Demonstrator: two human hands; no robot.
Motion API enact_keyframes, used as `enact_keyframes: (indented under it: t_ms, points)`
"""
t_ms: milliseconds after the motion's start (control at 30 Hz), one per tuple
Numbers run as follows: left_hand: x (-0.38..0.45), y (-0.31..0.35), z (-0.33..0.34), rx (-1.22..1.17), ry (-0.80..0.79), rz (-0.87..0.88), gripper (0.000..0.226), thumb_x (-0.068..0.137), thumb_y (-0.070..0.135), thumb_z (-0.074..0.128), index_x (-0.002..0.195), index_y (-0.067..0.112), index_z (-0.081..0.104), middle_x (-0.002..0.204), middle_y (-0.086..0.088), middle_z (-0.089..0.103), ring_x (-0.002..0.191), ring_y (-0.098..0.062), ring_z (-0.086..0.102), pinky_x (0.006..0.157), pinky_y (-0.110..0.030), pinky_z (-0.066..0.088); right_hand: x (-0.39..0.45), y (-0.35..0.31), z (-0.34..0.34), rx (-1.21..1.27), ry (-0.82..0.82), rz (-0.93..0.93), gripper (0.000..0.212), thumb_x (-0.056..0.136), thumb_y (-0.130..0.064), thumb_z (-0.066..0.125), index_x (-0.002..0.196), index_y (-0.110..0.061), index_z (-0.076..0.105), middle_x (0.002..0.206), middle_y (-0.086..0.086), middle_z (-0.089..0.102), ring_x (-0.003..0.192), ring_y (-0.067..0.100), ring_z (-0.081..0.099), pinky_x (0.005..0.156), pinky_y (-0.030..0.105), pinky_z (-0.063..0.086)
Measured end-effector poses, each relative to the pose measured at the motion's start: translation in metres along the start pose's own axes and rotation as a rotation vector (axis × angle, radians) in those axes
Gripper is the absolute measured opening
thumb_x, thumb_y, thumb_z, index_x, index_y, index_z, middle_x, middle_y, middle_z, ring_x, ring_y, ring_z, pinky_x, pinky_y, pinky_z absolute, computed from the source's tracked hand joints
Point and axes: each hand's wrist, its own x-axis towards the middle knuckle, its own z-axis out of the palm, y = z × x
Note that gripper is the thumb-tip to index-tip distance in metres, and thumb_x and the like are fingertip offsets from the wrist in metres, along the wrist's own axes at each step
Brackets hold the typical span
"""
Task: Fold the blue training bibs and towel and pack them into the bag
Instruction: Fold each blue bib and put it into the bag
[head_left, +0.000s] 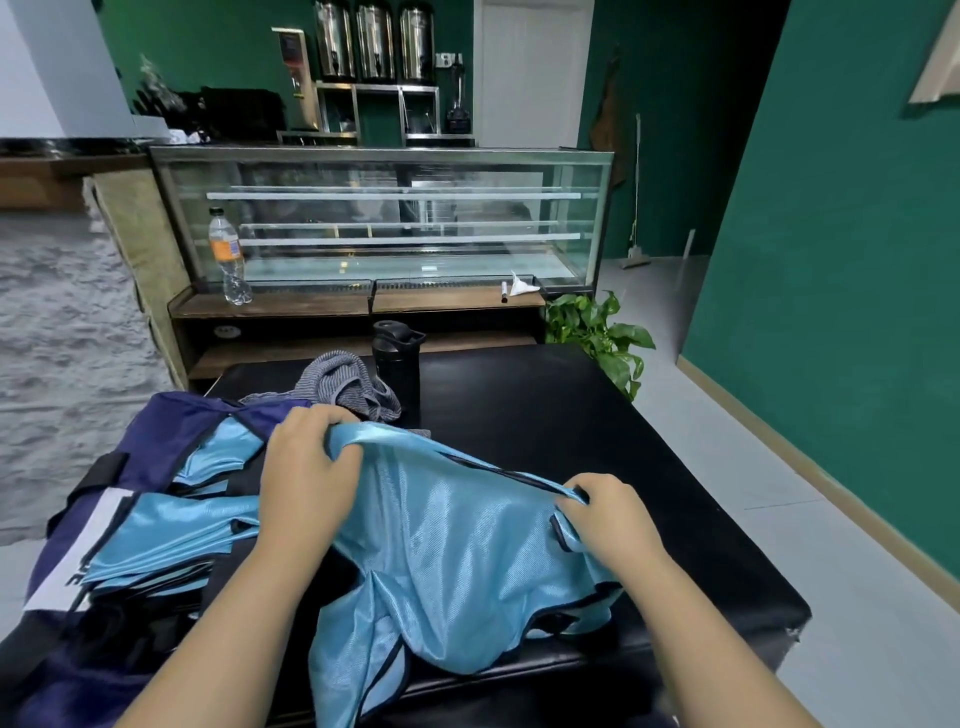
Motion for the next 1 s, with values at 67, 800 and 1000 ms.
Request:
enact_keyframes:
  t_ms: [67,800,1000]
  points:
    - [-0.003,0.001,0.0,-0.053,-0.018,-0.032,0.018,0.085,0.007,0.058,0.089,0.025,0.059,0.094,-0.001,0.058,0.09,-0.018,0.051,0.078,-0.03,0.036,-0.001,-0.003,-0.002,0.103,-0.015,-0.029,0.01,0.085,-0.024,0.062,0.076,-0.027,0.061,0.076,-0.007,0.065,0.075,0.016,0.063,0.068,0.031,0.052]
    - [-0.066,0.021,0.001,-0.276,-0.399,0.348,0.034,0.073,0.005,0.051,0.087,0.033,0.063,0.097,0.02,0.065,0.098,0.001,0.057,0.088,-0.007,0.037,-0.038,-0.087,0.017,0.919,-0.238,-0.204,0.008,0.091,-0.007,0.061,0.088,-0.014,0.065,0.078,-0.009,0.069,0.077,0.004,0.064,0.074,0.02,0.051]
    - [-0.07,0.012,-0.007,-0.316,-0.45,0.087,0.05,0.074,-0.002,0.048,0.092,0.041,0.066,0.099,0.021,0.061,0.099,-0.003,0.056,0.084,-0.012,0.04,-0.035,-0.082,0.004,0.861,-0.252,-0.143,0.026,0.087,-0.002,0.059,0.105,-0.02,0.065,0.101,0.002,0.072,0.094,0.019,0.069,0.087,0.038,0.054]
